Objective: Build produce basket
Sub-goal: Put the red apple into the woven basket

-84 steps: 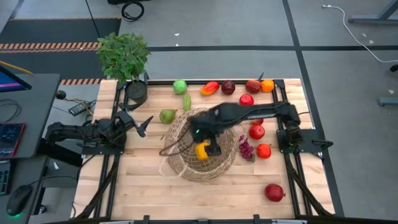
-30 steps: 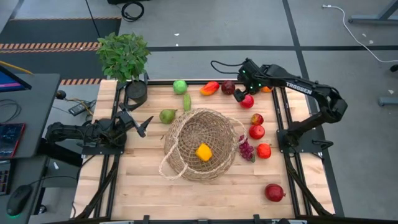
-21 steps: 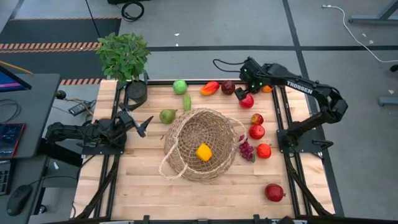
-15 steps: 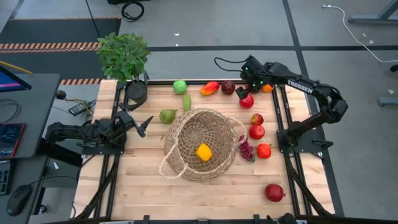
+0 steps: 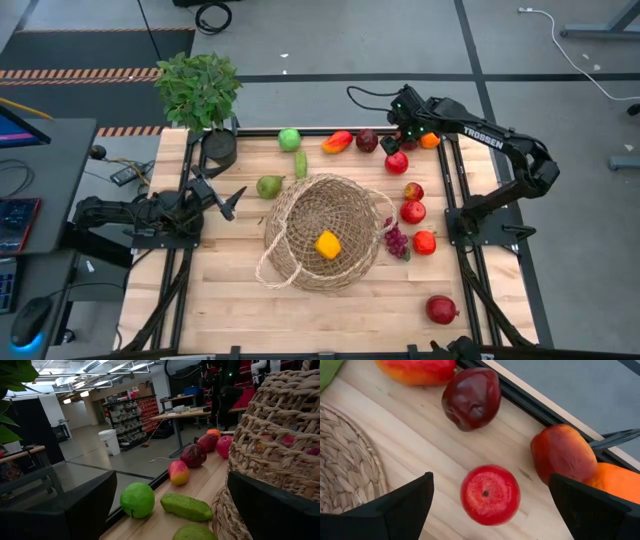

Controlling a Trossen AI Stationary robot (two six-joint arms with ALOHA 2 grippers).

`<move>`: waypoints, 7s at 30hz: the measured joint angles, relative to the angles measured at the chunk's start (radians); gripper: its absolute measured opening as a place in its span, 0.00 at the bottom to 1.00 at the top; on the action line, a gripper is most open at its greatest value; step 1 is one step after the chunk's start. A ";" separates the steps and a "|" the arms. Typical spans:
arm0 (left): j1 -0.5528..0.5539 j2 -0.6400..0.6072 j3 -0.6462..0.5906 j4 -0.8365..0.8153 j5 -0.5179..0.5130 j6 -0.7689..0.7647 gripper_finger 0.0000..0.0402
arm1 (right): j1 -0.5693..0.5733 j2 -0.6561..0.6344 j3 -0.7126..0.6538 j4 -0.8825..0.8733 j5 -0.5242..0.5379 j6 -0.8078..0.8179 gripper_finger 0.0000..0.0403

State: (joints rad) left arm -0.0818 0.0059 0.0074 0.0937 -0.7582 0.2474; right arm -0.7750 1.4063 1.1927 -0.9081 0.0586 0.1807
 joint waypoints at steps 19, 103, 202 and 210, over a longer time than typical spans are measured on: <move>0.000 0.000 0.000 0.000 0.000 0.000 0.97 | 0.088 0.000 -0.223 0.140 0.135 0.150 0.98; 0.000 0.000 0.000 0.000 0.000 0.000 0.97 | 0.281 0.000 -0.077 1.989 -0.762 1.005 0.91; 0.000 0.000 0.000 0.005 0.000 0.000 0.97 | 0.957 0.731 1.035 -0.516 -0.026 0.281 0.92; 0.000 0.000 0.000 0.004 0.000 0.000 0.97 | 0.962 0.687 0.914 -0.382 0.282 0.270 0.92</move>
State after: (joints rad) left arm -0.0814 0.0063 0.0074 0.0977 -0.7578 0.2478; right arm 0.1875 2.0933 2.1069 -1.2902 0.3410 0.4504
